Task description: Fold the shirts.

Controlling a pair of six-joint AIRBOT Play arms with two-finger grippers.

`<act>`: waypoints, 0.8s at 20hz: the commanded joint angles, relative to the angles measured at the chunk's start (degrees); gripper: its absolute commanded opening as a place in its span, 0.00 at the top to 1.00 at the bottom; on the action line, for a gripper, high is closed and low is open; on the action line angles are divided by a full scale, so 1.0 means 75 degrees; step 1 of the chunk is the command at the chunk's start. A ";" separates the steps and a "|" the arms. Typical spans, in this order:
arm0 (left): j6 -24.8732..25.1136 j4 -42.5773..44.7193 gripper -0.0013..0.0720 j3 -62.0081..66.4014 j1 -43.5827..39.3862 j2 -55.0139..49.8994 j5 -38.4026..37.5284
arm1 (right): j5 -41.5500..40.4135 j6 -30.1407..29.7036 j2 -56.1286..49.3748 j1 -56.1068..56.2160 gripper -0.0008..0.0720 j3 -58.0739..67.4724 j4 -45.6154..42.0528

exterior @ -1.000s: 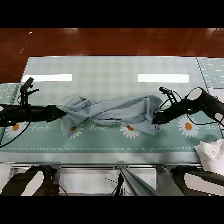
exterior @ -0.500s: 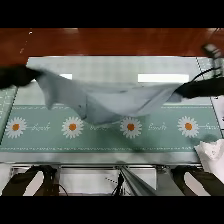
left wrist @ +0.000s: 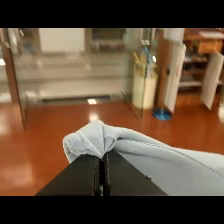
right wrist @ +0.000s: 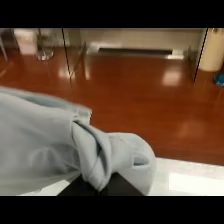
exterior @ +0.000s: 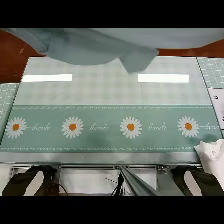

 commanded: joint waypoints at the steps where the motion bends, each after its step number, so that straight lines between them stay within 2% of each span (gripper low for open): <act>1: -0.0058 0.0469 0.95 0.0772 0.0006 0.0079 -0.0038 | 0.1005 0.0682 0.0149 -0.0047 0.97 0.0618 -0.0076; 4: 0.0149 0.0513 0.95 0.0831 0.0006 0.0085 -0.1454 | 0.3165 0.1072 0.0061 -0.0047 0.97 0.0618 -0.0265; 6: 0.0108 0.0516 0.95 0.0825 0.0006 -0.0117 -0.3112 | 0.4887 0.1137 -0.0169 -0.0047 0.97 0.0618 -0.0309; 7: -0.0044 0.0495 0.95 0.0778 0.0006 -0.0280 -0.3937 | 0.5310 0.1288 -0.0338 -0.0029 0.97 0.0562 -0.0297; 9: -0.0169 0.0490 0.95 0.0452 0.0003 -0.0629 -0.5161 | 0.5310 0.1492 -0.0507 0.0134 0.97 0.0315 -0.0166; 11: -0.0163 0.0493 0.95 -0.0221 -0.0009 -0.0933 -0.5732 | 0.5310 0.1518 -0.0810 0.0449 0.97 -0.0306 -0.0154; 14: 0.0093 0.0495 0.95 -0.1597 -0.0009 -0.1291 -0.5671 | 0.5304 0.1349 -0.1443 0.1256 0.97 -0.2072 -0.0166; 16: 0.0224 0.0493 0.95 -0.2512 -0.0012 -0.1582 -0.5246 | 0.5292 0.0903 -0.2186 0.1772 0.97 -0.3185 -0.0169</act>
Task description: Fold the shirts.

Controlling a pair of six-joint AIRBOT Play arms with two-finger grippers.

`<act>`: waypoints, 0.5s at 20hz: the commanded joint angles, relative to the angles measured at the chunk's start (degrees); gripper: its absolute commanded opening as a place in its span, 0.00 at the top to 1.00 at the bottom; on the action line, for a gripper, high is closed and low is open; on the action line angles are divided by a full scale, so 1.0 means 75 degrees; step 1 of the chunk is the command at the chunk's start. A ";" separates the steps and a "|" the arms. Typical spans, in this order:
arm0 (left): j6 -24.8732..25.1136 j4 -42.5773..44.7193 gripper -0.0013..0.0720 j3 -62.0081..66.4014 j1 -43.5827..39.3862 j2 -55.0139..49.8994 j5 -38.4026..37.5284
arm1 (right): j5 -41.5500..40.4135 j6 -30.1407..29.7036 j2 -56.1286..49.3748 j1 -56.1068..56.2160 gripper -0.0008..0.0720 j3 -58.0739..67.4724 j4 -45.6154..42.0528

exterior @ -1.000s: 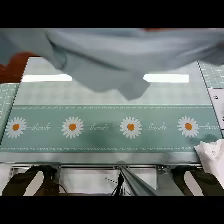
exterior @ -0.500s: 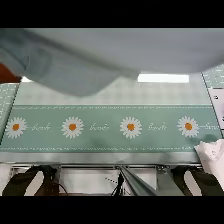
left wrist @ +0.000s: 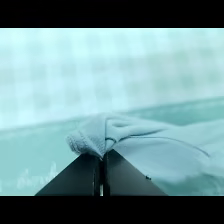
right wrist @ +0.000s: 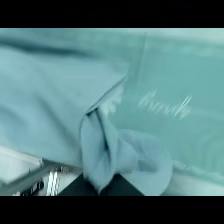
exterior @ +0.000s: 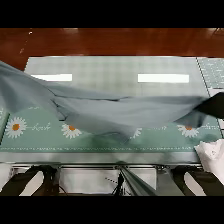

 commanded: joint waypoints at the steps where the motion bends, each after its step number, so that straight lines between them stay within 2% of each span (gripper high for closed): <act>1: 0.0283 -0.0006 0.95 -0.1515 -0.0006 -0.0545 0.0172 | 0.0189 -0.0702 -0.1236 0.0766 0.97 -0.1679 0.0012; 6: 0.0895 -0.0009 0.95 -0.2057 -0.0006 -0.1664 0.0956 | -0.0635 -0.1241 -0.3879 0.0484 0.97 -0.1364 0.0169; 8: 0.0912 -0.0015 0.95 -0.2057 -0.0006 -0.2022 0.1687 | -0.1527 -0.1282 -0.4561 0.0195 0.97 -0.0988 0.0548; 10: 0.0912 -0.0221 0.95 -0.2060 -0.0006 -0.2288 0.2722 | -0.2906 -0.1250 -0.4905 -0.0111 0.97 -0.0758 0.1198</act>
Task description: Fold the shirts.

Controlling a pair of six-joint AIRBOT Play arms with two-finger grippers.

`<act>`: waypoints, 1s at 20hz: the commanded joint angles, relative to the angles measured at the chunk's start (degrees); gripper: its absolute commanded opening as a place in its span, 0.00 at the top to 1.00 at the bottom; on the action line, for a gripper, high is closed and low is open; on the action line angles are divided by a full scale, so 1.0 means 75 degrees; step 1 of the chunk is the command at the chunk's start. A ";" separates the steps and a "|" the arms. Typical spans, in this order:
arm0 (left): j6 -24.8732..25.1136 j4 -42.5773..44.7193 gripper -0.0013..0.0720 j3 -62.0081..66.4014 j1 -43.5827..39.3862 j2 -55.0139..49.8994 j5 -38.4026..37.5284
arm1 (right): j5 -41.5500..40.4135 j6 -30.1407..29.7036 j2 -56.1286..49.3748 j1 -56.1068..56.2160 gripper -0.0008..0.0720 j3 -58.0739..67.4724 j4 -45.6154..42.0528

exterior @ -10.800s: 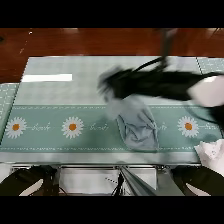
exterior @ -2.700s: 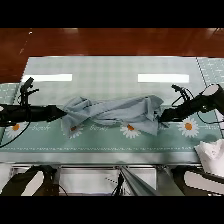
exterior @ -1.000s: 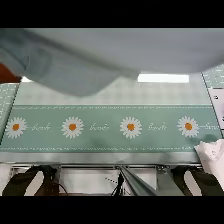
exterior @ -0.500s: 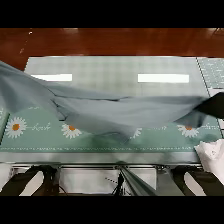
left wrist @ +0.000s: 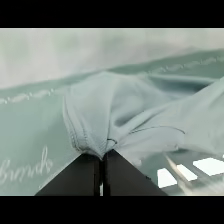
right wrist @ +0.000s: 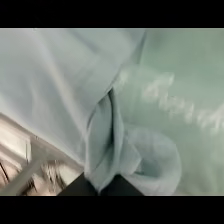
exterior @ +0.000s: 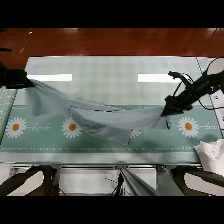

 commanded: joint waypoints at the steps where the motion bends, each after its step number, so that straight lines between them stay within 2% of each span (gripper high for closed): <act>1: 0.0134 -0.0449 0.95 -0.0099 -0.0006 -0.0597 0.1877 | -0.2410 -0.0055 -0.0874 -0.0455 0.97 0.0277 0.1052; 3: 0.0134 -0.1070 0.95 -0.0099 -0.0035 -0.0970 0.2906 | -0.3928 0.0134 -0.0970 -0.0580 0.97 0.0274 0.1381; 5: 0.0134 -0.1445 0.95 -0.0099 -0.0166 -0.1460 0.3538 | -0.4771 0.0268 -0.1148 -0.0574 0.97 0.0274 0.1504; 7: 0.0134 -0.1492 0.95 -0.0099 -0.0408 -0.2022 0.3585 | -0.5018 0.0265 -0.1396 -0.0533 0.97 0.0274 0.1489; 12: 0.0131 -0.1498 0.95 -0.0099 -0.0895 -0.3220 0.2949 | -0.5164 0.0189 -0.1818 -0.0545 0.96 0.0274 0.1408; 13: 0.0131 -0.1498 0.95 -0.0099 -0.0927 -0.3299 0.2748 | -0.5187 0.0076 -0.1789 -0.0589 0.83 0.0277 0.1443; 14: 0.0137 -0.1486 0.95 -0.0096 -0.0912 -0.3311 0.2559 | -0.5132 -0.0076 -0.1749 -0.0670 0.63 0.0315 0.1437; 15: 0.0137 -0.1486 0.86 -0.0090 -0.0836 -0.3267 0.2381 | -0.4858 -0.0414 -0.1673 -0.0796 0.51 0.0431 0.1428; 17: 0.0128 -0.1466 0.47 0.0023 -0.0495 -0.3136 0.1620 | -0.3958 -0.0860 -0.1454 -0.1177 0.50 0.0801 0.1306; 18: 0.0090 -0.1463 0.32 0.0079 -0.0256 -0.3057 0.1052 | -0.3491 -0.0892 -0.1282 -0.1396 0.50 0.0970 0.1040; 20: 0.0015 -0.1466 0.32 -0.0073 0.0181 -0.2786 0.0233 | -0.2664 -0.0898 -0.0836 -0.1842 0.49 0.1084 -0.0154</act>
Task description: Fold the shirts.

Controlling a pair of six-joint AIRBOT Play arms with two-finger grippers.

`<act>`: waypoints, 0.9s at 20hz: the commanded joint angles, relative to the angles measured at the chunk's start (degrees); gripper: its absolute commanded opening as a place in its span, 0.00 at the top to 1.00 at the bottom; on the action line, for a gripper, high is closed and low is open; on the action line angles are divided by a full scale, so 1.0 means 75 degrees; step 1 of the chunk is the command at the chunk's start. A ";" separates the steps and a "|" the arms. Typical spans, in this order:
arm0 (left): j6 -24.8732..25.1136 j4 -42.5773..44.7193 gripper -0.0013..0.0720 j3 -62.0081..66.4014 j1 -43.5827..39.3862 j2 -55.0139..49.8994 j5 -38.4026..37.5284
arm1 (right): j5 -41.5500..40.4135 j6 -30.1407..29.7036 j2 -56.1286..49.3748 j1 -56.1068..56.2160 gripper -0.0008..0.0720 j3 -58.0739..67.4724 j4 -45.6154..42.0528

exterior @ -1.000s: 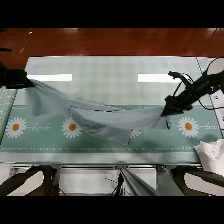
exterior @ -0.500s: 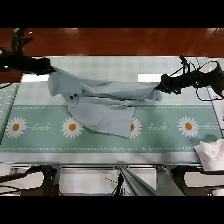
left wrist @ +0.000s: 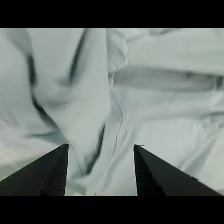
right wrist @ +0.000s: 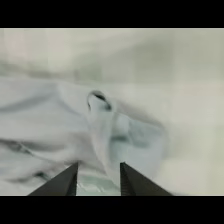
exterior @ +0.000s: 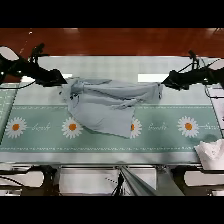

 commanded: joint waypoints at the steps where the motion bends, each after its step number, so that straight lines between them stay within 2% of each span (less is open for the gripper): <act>1: -0.0117 0.0000 0.32 -0.0300 0.0600 0.0399 -0.1437 | 0.1655 -0.0280 0.0592 -0.0691 0.49 0.0248 -0.2049; 2: -0.0117 -0.0003 0.32 -0.0717 0.0702 0.0688 -0.1451 | 0.2057 -0.0291 0.0679 -0.0842 0.43 0.0210 -0.2798; 3: -0.0114 -0.0006 0.32 -0.1218 0.0737 0.0988 -0.1396 | 0.2113 -0.0137 0.0787 -0.1128 0.32 0.0020 -0.2818; 5: -0.0093 -0.0242 0.31 -0.2521 0.0688 0.1644 -0.1163 | 0.2008 -0.0376 0.0848 -0.1530 0.31 -0.0513 -0.1687; 7: 0.0131 -0.0880 0.14 -0.3856 0.0487 0.2189 -0.0982 | 0.1877 -0.0807 0.0848 -0.1620 0.31 -0.1026 -0.0877; 10: 0.0376 -0.1207 0.13 -0.4943 0.0029 0.2361 -0.0423 | 0.1696 -0.1040 0.0848 -0.1378 0.31 -0.1428 -0.0650; 11: 0.0370 -0.1209 0.05 -0.5135 -0.0152 0.2334 -0.0122 | 0.1693 -0.1093 0.0848 -0.1265 0.32 -0.1448 -0.0647; 14: 0.0367 -0.1314 0.05 -0.5286 -0.0731 0.2209 0.0621 | 0.1480 -0.1131 0.0848 -0.0918 0.32 -0.1448 -0.0641; 18: 0.0367 -0.2165 0.05 -0.5286 -0.1349 0.1719 0.1641 | 0.1241 -0.1230 0.0848 -0.0548 0.32 -0.1448 -0.0644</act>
